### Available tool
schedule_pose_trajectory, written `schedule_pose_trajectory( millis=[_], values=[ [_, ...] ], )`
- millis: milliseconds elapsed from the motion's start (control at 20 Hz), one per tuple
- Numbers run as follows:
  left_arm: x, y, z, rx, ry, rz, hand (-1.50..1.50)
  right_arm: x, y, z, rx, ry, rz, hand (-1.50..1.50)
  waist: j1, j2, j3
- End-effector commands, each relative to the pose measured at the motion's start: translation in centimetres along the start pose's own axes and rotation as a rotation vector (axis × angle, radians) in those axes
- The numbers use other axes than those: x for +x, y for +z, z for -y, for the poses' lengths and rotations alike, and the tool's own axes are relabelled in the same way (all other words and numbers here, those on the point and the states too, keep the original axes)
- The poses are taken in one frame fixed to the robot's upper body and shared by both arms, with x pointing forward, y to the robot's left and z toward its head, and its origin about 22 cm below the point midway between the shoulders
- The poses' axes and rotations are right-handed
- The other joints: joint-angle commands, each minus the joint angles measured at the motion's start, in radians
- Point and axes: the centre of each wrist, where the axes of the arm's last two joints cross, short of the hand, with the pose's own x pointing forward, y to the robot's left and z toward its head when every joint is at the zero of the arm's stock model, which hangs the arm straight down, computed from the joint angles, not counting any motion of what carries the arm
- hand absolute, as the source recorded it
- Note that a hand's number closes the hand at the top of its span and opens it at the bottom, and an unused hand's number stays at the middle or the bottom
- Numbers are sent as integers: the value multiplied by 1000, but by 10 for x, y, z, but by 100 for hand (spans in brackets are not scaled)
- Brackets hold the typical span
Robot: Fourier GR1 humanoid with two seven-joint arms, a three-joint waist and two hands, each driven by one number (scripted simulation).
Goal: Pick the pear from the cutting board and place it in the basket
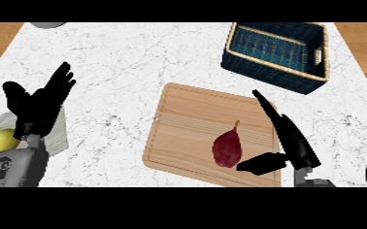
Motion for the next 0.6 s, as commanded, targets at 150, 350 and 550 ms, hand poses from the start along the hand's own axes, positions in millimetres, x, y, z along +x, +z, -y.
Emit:
schedule_pose_trajectory(
  millis=[150,350,550],
  values=[
    [0,-6,-3,-7,-2,-6,0,-21,11,-12,36,-39,62,-150,0,0,0],
    [8,10,-6,-8,-1,-15,0,-9,8,-21,33,-31,78,-150,2,0,0],
    [10,9,5,-10,-5,-15,0,-15,5,-36,13,39,26,-150,3,0,0]
  ],
)
